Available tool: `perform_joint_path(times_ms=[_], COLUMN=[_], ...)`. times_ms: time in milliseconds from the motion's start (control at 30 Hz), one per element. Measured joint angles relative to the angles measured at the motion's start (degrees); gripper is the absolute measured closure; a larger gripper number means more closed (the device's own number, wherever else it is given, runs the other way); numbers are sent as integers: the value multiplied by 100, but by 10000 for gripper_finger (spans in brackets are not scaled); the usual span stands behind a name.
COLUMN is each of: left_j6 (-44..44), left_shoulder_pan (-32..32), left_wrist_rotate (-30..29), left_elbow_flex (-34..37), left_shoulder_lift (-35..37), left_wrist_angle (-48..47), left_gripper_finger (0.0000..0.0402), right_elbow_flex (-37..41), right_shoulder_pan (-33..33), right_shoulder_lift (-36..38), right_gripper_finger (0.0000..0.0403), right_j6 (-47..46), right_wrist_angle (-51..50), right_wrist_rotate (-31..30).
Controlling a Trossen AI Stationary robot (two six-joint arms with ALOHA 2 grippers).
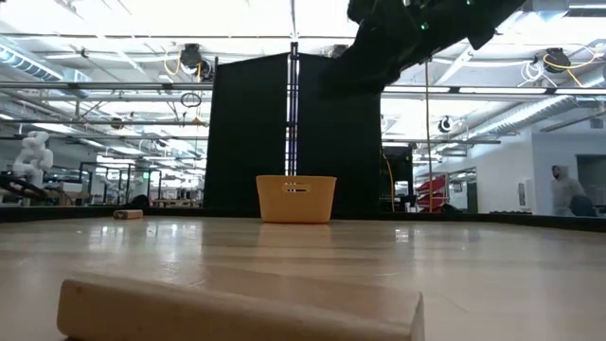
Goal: Sort blocks
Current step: Put the brown block into the blue bin
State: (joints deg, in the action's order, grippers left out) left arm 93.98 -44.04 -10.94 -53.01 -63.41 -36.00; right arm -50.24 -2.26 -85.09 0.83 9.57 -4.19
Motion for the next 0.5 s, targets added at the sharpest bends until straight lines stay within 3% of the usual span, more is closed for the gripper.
perform_joint_path(times_ms=[133, 267, 333, 500], left_j6=[1612, 2978, 3070, 3102], left_shoulder_pan=[-761, -1225, -1322, -1326], left_wrist_rotate=[-98, 953, 1430, 1458], left_elbow_flex=[0, 0, 0, 0], left_shoulder_lift=[-334, -796, -1016, -1339], left_wrist_angle=[-401, -833, -878, -849], left_gripper_finger=[314, 314, 314, 314], right_elbow_flex=[0, 0, 0, 0], right_shoulder_pan=[-78, -139, -149, -151], right_shoulder_lift=[-98, -136, -141, -141], right_gripper_finger=[177, 177, 177, 177], right_j6=[-17, 50, 96, 156], right_wrist_angle=[-28, -24, -29, -27], right_wrist_rotate=[2, 2, 4, 2])
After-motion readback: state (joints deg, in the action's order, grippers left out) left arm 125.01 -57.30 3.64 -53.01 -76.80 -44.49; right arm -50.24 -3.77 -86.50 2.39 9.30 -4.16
